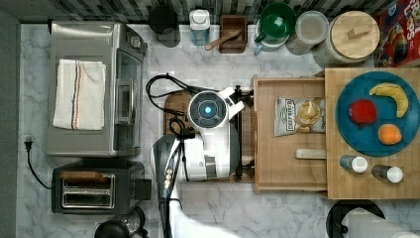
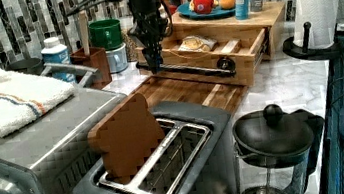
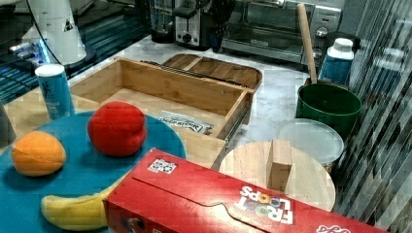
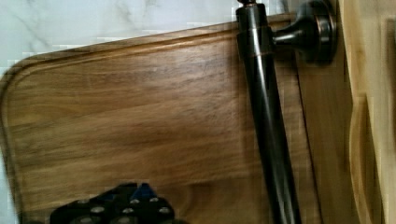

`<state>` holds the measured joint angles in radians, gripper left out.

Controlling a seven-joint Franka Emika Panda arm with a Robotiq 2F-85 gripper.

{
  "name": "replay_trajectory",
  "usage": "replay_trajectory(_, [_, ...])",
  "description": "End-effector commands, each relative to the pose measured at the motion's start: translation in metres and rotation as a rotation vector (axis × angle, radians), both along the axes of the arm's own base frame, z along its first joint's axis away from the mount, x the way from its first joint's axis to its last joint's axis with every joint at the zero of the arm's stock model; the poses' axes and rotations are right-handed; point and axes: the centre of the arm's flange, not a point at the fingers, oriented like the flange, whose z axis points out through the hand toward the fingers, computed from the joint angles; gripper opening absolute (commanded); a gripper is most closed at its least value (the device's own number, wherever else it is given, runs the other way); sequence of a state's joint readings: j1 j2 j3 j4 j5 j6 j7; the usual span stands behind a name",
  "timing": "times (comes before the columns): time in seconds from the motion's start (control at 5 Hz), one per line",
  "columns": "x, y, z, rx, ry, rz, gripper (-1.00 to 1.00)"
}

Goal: Close the drawer.

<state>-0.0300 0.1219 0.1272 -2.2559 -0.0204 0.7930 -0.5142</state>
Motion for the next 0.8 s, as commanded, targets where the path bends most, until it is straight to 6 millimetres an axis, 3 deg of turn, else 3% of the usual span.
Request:
replay_trajectory(0.2, [-0.013, -0.055, -0.029, -0.027, 0.057, 0.195, -1.00])
replay_trajectory(0.8, [0.000, -0.158, -0.005, -0.040, 0.010, 0.284, -1.00])
